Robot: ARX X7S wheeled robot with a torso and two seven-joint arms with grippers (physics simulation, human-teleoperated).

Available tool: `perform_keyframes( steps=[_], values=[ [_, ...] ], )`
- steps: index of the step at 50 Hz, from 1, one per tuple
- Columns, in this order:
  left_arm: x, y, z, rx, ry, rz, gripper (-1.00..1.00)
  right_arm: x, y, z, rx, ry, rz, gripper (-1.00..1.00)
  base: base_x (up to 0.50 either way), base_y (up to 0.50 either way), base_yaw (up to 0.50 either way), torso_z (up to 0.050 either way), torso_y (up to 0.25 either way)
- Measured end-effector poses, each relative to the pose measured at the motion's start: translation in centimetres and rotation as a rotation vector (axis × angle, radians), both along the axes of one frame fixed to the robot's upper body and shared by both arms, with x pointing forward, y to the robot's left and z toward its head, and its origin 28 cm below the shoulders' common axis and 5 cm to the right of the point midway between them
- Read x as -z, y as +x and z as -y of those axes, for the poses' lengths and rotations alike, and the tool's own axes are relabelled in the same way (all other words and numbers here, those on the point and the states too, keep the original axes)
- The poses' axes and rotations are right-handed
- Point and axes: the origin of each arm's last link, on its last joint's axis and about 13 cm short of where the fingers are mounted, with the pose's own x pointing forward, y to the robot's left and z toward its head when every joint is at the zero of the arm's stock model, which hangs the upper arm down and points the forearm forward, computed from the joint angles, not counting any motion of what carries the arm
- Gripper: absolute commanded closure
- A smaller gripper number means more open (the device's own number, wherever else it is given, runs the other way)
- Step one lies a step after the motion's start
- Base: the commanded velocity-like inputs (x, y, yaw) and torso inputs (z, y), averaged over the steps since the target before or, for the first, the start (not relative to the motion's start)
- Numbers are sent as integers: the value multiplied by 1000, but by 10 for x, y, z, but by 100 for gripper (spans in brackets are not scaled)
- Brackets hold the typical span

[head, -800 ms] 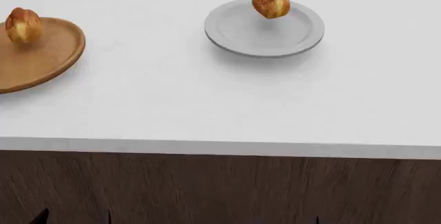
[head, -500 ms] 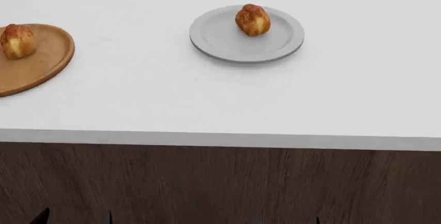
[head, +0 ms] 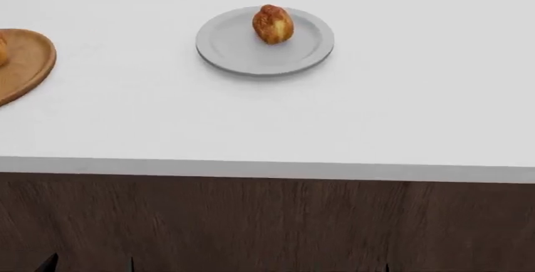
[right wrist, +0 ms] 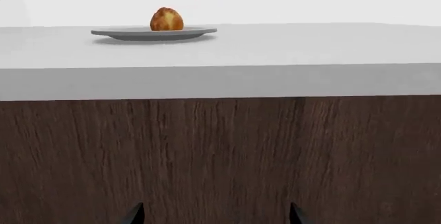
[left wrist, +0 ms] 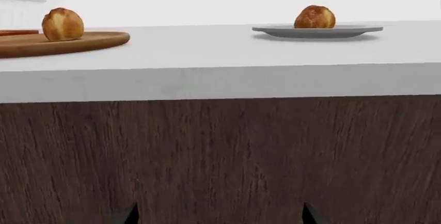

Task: Place all breads on the cutting board.

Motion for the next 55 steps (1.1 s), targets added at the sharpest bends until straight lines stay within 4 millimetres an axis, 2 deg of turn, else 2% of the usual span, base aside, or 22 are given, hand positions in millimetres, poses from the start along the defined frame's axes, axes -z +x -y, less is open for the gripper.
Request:
perform_keyframes(
  steps=[29,37,47,55],
  values=[
    [-2,-1,1,2,12,0,-100,0,0,0,-4,-21,-3,-100,0,-500,0,0,0],
    [-4,-1,2,0,11,2,-100,-3,-2,-1,-9,-61,0,-100,0,0,0,0,0],
    [-17,-5,-2,-13,18,-1,-100,-30,-10,-2,-11,-137,27,-100,0,0,0,0,0],
    [-54,-5,-7,-14,17,-24,-100,-70,-16,2,1,-215,75,-100,0,0,0,0,0]
  ],
)
